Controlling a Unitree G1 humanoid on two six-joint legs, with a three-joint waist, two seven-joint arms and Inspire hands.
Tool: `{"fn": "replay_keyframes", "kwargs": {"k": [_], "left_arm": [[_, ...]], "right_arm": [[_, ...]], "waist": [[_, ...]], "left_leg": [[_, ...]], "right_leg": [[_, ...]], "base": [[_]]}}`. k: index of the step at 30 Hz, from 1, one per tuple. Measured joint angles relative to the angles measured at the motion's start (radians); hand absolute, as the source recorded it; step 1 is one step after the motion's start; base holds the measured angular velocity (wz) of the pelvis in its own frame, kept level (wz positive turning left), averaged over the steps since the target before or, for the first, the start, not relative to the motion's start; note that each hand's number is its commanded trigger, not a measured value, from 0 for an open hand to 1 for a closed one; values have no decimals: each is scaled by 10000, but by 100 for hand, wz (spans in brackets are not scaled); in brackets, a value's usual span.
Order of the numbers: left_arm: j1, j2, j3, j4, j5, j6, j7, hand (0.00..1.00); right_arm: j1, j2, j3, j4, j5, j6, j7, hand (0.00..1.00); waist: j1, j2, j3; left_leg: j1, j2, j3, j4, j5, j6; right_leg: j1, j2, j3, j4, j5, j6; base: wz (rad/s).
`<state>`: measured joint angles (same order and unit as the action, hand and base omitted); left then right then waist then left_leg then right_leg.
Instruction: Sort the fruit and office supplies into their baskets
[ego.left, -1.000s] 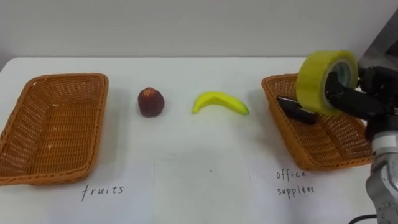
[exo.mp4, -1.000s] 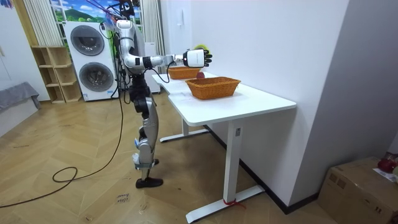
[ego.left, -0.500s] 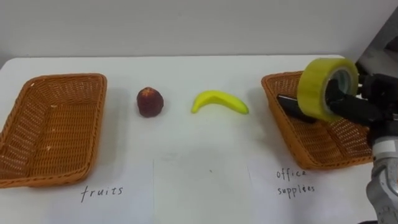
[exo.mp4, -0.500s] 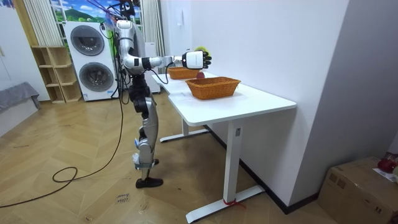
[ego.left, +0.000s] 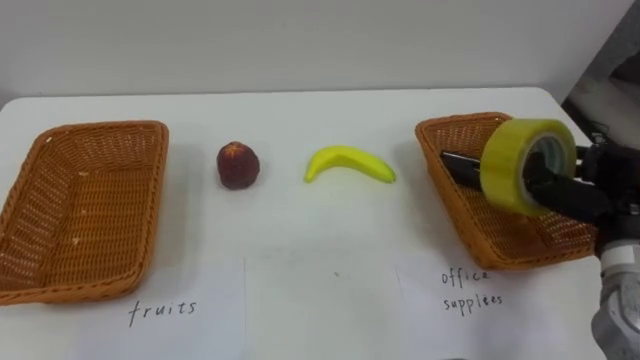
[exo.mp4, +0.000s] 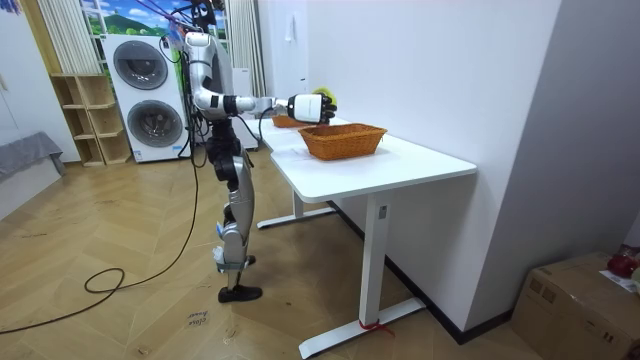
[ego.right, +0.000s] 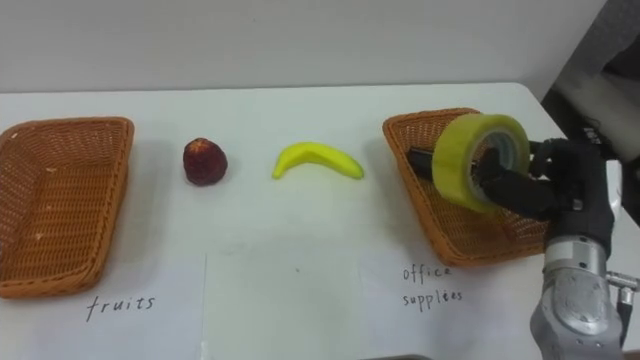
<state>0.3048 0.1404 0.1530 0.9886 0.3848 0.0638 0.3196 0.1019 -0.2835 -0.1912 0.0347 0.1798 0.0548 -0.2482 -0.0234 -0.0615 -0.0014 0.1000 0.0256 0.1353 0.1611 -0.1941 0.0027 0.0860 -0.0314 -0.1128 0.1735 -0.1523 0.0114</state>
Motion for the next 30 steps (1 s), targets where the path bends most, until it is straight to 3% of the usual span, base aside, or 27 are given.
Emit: {"fn": "replay_keyframes", "kwargs": {"k": [15, 17, 18, 20, 30], "left_arm": [[-4, 1, 14, -93, 1, 0, -117, 0], [-15, 3, 18, -93, 2, 0, -177, 0], [-26, 1, 18, -93, 1, 0, -189, 0], [-26, 2, 20, -93, 1, 0, -195, 0], [-38, -17, 31, -199, -8, 111, -346, 0]], "right_arm": [[6, -1, -7, 0, -561, 0, -4, 100], [6, -1, -7, 3, -554, 0, -2, 65], [6, -1, -7, 15, -555, 0, -2, 32], [6, -1, -8, 33, -546, 0, -2, 2], [10, 1, -160, -130, -748, 0, -253, 0]], "waist": [[-14, -44, 36], [-14, -48, 43], [-14, -52, 47], [-25, -59, 52], [-48, -141, 22]], "left_leg": [[1, -3, -1, -14, -1, 0], [1, -4, -1, -21, -1, 0], [1, -5, -1, -29, -1, 0], [1, -5, -1, -30, -1, 0], [-1, -6, -2, -40, 0, 0]], "right_leg": [[7, -3, -28, -46, -3, 4], [6, -3, -30, -53, -3, 5], [4, -3, -31, -58, -4, 6], [6, -4, -40, -62, -4, 6], [0, -8, -61, -60, -11, 11]], "base": [[0], [0], [0], [0], [0]]}}
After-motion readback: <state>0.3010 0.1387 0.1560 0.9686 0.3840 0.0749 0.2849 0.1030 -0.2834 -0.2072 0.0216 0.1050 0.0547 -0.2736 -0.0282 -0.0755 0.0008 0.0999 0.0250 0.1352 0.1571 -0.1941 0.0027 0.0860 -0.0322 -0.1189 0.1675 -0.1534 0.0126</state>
